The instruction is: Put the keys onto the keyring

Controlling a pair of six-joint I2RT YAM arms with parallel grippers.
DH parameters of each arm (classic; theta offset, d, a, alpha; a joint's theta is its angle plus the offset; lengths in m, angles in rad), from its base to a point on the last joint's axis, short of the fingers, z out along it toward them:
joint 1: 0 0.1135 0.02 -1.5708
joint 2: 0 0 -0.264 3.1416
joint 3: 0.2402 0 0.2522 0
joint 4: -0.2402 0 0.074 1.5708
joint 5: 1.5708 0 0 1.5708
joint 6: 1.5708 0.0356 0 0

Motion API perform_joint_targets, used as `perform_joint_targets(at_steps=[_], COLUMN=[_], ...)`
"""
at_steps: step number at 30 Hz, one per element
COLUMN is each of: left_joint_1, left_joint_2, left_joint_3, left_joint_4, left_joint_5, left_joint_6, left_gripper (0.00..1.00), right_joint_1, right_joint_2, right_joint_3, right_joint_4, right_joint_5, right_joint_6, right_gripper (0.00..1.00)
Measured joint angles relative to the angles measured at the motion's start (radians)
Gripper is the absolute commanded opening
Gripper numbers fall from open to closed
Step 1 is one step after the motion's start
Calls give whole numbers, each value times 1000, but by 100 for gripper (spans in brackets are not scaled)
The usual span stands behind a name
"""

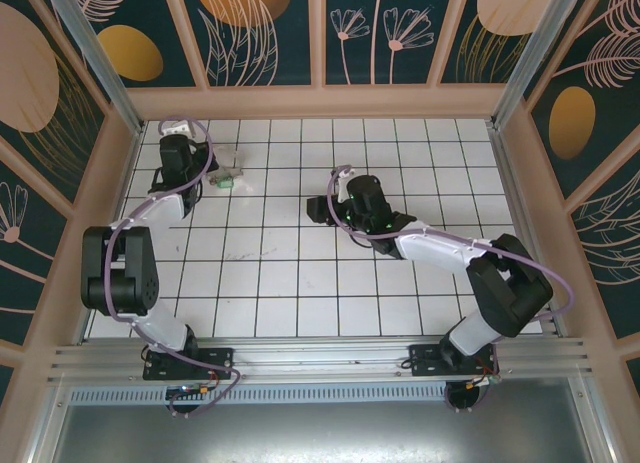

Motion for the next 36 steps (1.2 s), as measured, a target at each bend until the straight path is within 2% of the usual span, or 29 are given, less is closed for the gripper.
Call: perform_joint_targets(at_steps=[14, 19, 28, 36], left_joint_1=[0, 0, -3, -6], left_joint_2=[-222, -292, -328, -249], left_joint_3=[-305, -327, -182, 44], left_joint_4=[73, 77, 73, 21], left_joint_5=[66, 100, 166, 127], left_joint_6=[-158, -206, -264, -218], left_gripper=[0, 0, 0, 0], right_joint_1=[0, 0, 0, 0], right_joint_2=[-53, -53, -55, -55], right_joint_3=[-42, -47, -58, -58], right_joint_4=[45, 56, 63, 64], right_joint_5=[-1, -5, -8, -12], right_joint_6=[17, 29, 44, 48], right_gripper=[66, 66, 66, 66])
